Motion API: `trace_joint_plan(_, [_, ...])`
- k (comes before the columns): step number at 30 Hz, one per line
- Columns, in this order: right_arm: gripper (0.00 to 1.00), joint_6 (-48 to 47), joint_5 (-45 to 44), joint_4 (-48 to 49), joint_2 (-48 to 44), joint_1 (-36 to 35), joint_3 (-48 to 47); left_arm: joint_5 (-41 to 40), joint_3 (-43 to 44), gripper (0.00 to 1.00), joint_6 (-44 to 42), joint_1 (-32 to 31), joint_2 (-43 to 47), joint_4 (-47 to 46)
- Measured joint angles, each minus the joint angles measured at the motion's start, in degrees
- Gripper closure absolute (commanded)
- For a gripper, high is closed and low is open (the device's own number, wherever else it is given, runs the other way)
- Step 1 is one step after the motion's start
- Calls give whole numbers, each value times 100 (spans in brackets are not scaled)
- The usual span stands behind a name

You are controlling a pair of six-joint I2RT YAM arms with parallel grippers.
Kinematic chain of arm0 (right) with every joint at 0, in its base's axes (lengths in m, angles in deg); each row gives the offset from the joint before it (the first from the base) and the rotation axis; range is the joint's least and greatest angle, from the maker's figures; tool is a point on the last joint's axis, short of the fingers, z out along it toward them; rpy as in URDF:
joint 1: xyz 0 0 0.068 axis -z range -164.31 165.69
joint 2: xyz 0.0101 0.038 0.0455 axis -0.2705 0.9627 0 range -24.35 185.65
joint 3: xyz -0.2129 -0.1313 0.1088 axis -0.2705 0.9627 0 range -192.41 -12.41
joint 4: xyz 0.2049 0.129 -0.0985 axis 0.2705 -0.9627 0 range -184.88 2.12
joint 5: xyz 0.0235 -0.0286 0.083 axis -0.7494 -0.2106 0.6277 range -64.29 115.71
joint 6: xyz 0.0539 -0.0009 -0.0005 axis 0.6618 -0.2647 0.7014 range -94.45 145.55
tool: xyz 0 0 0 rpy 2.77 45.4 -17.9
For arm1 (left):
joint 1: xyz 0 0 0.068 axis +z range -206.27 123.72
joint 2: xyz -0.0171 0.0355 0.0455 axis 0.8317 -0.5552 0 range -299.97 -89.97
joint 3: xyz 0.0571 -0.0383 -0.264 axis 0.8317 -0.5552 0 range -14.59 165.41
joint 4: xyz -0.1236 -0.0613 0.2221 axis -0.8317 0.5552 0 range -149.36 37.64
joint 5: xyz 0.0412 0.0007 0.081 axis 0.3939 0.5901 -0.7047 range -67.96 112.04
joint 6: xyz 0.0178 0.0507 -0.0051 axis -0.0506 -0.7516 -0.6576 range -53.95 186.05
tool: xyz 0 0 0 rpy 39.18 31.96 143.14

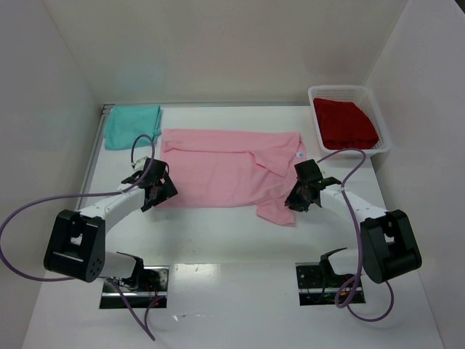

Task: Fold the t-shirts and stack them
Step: Grap the side of the flattened tshirt closest away from the robot with both arms

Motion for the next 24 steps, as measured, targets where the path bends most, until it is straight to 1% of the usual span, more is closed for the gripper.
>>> trace_joint_plan(4, [72,-22,13,17,0,0,0,81,0,7,4,0,-83,15])
trace_joint_plan(8, [72,-42,37,20,0,0,0,136,0,12,7,0,-142,15])
trace_joint_plan(12, [72,-46,55,17,0,0,-7,177,0,19,7,0,-144,15])
trace_joint_plan(13, [72,-46,55,17,0,0,-20,181,0,23,9,0,-144,15])
trace_joint_plan(15, [72,-46,57,24,0,0,-52,199,0,26,9,0,-144,13])
trace_joint_plan(18, [72,-46,59,37,0,0,-83,210,0,32,9,0,-149,13])
trace_joint_plan(21, [72,-46,66,42,0,0,-90,216,0,33,7,0,-190,13])
trace_joint_plan(24, [72,-46,74,44,0,0,-94,221,0,44,11,0,-216,13])
